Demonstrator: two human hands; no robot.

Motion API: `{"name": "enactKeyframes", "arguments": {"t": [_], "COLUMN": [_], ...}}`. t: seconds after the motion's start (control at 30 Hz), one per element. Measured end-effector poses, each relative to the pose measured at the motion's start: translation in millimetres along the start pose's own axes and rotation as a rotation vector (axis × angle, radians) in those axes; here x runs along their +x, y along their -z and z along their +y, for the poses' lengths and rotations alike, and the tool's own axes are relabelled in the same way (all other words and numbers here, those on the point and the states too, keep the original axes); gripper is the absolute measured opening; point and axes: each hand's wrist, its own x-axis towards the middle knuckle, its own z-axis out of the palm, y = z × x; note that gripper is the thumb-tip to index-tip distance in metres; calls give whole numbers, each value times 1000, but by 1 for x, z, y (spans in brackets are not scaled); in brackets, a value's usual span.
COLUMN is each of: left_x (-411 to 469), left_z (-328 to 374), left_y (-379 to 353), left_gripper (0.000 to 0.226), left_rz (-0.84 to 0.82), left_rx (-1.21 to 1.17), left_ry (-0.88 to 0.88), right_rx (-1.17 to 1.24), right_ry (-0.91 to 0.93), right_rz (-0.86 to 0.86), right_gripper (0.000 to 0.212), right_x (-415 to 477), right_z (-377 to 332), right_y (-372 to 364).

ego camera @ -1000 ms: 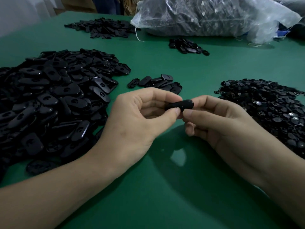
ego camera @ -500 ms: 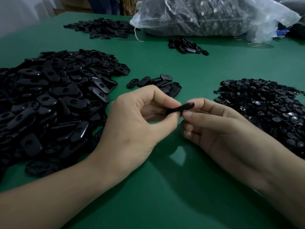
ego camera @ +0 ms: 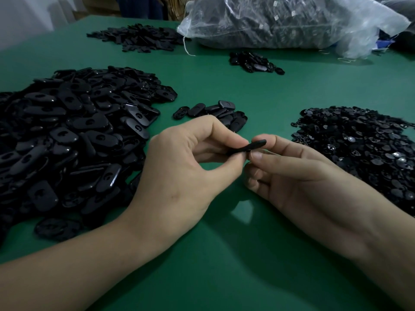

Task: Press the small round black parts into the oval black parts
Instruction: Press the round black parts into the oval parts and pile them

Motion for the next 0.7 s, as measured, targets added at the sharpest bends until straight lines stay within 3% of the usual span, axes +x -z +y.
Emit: {"name": "enactKeyframes", "arguments": {"t": [0.37, 0.7], "left_x": [0, 2], "left_z": [9, 9], "left_y": [0, -2], "left_gripper": [19, 28], "left_rz": [29, 16], "left_rx": [235, 238], "left_ry": [-80, -61], "right_rx": [-8, -39], "right_ry": [5, 42], "right_rz": [3, 71], "right_gripper": [25, 21], "right_x": [-3, -5], "right_z": [0, 0], "right_y": [-3, -9]}}
